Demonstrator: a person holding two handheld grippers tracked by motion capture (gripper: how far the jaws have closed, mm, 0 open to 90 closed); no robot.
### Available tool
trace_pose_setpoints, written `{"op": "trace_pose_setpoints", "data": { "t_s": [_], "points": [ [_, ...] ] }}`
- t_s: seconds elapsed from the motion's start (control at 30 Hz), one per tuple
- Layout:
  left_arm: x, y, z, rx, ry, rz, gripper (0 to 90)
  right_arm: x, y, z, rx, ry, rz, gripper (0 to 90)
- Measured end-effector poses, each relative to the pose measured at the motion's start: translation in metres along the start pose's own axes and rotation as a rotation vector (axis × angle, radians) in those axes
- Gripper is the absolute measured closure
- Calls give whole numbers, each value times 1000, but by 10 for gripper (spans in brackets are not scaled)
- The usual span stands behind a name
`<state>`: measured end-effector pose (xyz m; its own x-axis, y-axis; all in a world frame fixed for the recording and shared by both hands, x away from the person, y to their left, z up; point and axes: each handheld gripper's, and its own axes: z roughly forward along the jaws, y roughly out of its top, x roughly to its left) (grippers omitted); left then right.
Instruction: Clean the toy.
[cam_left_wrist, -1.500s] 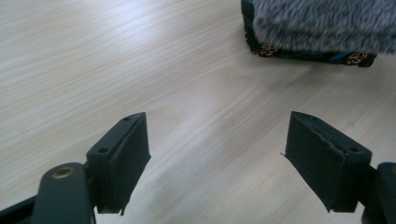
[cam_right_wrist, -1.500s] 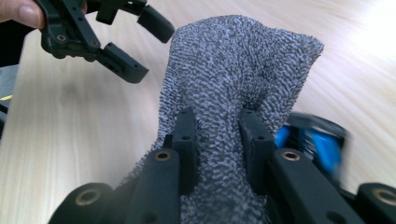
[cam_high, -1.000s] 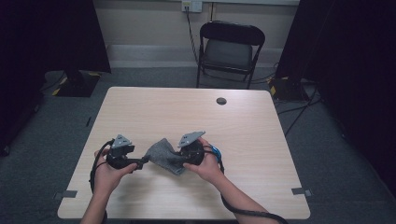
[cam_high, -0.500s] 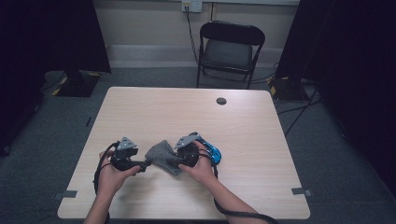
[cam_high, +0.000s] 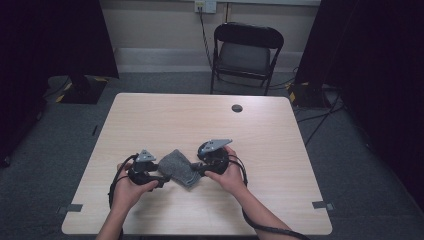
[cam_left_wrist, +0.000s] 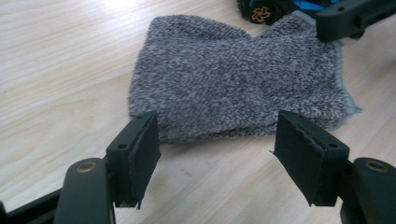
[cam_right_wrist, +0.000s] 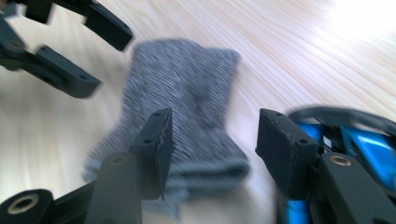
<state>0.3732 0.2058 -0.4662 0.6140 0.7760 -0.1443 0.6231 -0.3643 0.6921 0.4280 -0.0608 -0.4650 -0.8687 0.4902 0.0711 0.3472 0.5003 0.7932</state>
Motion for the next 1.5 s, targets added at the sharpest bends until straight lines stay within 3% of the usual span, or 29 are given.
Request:
{"op": "trace_pose_setpoints", "data": {
  "t_s": [0.13, 0.27, 0.53, 0.73, 0.93, 1.07, 1.3, 1.5],
  "points": [
    [-3, 1, 3, -1, -24, -11, 302, -5, -5, -1, 33, -7, -10, 464],
    [-2, 1, 8, 4, -19, 3, 286, -3, -8, 2, 50, -14, -25, 473],
    [5, 5, 13, -25, -13, -25, 267, 4, -16, 7, 58, 6, -33, 478],
    [14, 13, 25, -45, -12, -47, 263, 14, -15, 12, 54, 38, -42, 464],
    [15, 22, 38, -55, -26, -24, 260, 30, -12, 24, 46, 88, -50, 428],
    [15, 22, 38, -57, -27, -22, 262, 35, -11, 26, 32, 85, -56, 376],
    [6, 25, 19, -83, -30, -33, 279, 17, -14, -1, 16, 35, -27, 365],
    [-10, 26, 19, -42, -49, -29, 309, 7, -24, -15, 35, -12, -16, 373]
  ]
}}
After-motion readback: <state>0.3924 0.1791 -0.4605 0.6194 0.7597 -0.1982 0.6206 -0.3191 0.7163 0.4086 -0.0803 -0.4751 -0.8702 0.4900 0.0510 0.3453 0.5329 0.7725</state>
